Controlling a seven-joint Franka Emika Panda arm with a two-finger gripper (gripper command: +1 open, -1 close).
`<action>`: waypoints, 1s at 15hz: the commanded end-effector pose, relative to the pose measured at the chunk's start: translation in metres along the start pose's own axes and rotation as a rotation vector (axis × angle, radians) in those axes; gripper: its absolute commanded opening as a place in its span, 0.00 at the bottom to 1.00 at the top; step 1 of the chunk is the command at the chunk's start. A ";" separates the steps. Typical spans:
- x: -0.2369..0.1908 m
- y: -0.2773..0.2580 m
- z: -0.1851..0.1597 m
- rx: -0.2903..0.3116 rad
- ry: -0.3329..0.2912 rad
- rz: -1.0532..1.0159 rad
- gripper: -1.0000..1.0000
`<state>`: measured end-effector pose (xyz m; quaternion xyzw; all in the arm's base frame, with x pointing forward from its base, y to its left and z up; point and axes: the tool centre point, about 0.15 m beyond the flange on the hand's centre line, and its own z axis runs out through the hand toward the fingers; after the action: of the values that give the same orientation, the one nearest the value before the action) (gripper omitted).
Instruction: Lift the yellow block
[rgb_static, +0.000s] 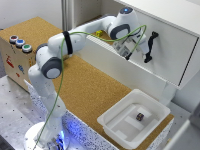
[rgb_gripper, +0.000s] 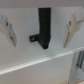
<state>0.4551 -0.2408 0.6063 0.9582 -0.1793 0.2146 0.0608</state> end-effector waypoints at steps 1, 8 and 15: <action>-0.073 -0.068 0.012 0.010 0.080 -0.069 1.00; -0.112 -0.223 0.028 0.176 0.006 -0.274 1.00; -0.097 -0.370 0.023 0.222 0.044 -0.472 1.00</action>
<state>0.4726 0.0455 0.5357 0.9719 0.0433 0.2300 -0.0235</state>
